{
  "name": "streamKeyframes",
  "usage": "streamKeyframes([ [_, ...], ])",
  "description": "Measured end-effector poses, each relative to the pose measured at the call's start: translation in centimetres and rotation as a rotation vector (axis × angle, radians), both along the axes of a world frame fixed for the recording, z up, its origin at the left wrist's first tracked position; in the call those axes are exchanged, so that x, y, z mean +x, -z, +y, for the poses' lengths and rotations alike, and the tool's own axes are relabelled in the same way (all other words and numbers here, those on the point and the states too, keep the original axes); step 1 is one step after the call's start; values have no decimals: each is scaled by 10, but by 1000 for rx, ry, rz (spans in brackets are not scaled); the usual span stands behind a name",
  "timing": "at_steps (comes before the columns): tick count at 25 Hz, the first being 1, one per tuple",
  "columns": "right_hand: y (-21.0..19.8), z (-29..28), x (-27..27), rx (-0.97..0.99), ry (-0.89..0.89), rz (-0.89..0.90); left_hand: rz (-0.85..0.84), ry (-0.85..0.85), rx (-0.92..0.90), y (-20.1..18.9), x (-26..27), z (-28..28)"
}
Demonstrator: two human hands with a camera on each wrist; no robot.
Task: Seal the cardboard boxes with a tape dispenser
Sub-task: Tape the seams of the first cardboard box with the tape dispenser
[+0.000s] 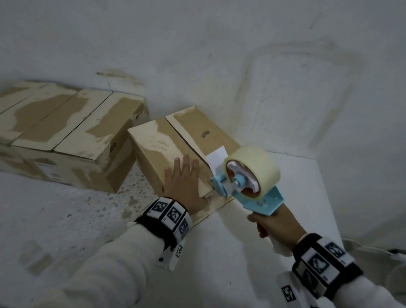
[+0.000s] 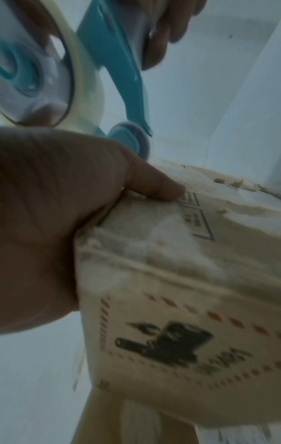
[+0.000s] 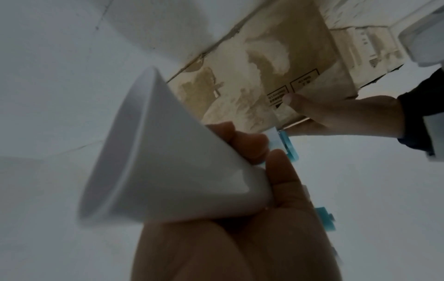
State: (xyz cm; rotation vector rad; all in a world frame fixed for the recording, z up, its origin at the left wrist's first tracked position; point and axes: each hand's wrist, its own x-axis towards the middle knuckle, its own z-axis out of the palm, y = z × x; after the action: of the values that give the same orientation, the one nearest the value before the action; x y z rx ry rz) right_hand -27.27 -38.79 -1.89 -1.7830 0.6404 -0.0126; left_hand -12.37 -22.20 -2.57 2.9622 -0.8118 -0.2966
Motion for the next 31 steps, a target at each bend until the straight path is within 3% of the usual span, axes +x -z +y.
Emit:
streamKeyframes([
  [5,3,-13,2,-54,-78,28,-80,447,135,-14,16,-16],
  [8,-4,-20,9,-173,-98,50,-120,531,167,-8,16,-19],
  [10,-7,-13,13,-67,-83,17,-136,554,190,-9,15,-21],
  [12,-7,-4,12,40,-38,-25,-129,559,191,-13,15,-22],
  [16,-4,-5,3,14,-26,-95,-111,579,153,-11,20,-20],
  [24,18,-23,-51,-29,-7,-8,51,505,127,-7,22,-17],
  [27,22,-20,-46,-5,-2,-12,122,391,-20,-8,15,-27],
  [31,34,-8,-34,90,85,2,-4,200,-56,8,-1,-48],
])
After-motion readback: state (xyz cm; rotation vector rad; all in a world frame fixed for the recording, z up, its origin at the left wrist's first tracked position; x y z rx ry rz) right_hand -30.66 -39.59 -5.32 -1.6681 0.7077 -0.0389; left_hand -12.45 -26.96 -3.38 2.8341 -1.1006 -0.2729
